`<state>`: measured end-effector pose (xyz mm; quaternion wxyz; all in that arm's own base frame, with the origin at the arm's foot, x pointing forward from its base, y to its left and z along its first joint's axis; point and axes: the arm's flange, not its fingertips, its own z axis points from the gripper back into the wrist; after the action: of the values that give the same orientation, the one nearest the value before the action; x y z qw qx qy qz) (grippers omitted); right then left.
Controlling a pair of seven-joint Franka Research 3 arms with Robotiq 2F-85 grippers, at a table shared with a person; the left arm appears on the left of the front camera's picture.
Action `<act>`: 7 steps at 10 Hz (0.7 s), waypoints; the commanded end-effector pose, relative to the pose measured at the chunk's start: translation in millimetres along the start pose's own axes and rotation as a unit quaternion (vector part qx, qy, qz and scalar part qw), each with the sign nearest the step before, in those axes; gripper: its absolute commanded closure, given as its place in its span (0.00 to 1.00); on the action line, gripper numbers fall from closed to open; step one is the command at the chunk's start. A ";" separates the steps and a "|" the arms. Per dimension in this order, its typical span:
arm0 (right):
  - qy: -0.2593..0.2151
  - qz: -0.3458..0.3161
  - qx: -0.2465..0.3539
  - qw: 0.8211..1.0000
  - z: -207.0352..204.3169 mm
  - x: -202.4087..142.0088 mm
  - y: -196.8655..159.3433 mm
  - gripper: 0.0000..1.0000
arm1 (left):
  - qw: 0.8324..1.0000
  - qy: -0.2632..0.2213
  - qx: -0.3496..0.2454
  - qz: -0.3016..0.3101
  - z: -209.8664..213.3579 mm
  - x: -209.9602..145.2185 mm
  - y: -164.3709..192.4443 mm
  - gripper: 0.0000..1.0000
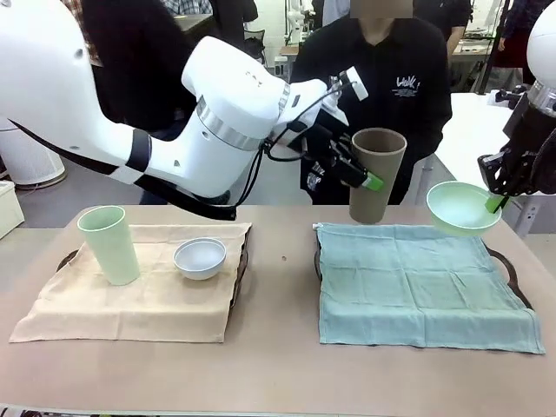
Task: Set up a tray with a mat and arrange the tableware.
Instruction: Place the Picnic Bowl and Reusable plastic cup back onto the Handle tray in front of the human's position.
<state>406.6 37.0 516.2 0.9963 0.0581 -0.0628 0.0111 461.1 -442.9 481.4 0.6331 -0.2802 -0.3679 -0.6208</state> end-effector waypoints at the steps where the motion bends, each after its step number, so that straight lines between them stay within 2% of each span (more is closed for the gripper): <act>1: 0.020 0.007 -0.008 1.000 -37.8 24.7 -9.9 0.96 | 1.000 -0.010 -0.018 -0.002 -38.0 -25.7 17.5 0.11; 3: 0.029 0.001 -0.016 0.999 -67.6 39.3 -17.4 0.96 | 0.999 -0.011 -0.045 -0.023 -59.4 -39.2 20.7 0.11; 4: 0.025 -0.011 -0.019 0.999 -80.8 50.3 -21.8 0.96 | 0.999 -0.020 -0.039 -0.024 -61.4 -40.7 24.7 0.11; 5: 0.044 -0.076 -0.054 0.995 -85.2 55.2 -27.7 0.96 | 0.999 -0.038 -0.017 -0.010 -54.5 -33.7 23.0 0.11; 6: 0.036 -0.008 -0.010 0.999 -80.4 36.0 -17.2 0.96 | 0.999 0.001 -0.040 -0.005 -67.6 -51.7 21.3 0.11; 7: 0.036 -0.008 -0.010 0.999 -80.4 36.0 -17.2 0.96 | 0.999 0.001 -0.040 -0.005 -67.6 -51.7 21.3 0.11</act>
<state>462.4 24.6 431.4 0.9990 0.0377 -0.0221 -0.0133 496.2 -470.3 408.3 0.6167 -0.3057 -0.3512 -0.6347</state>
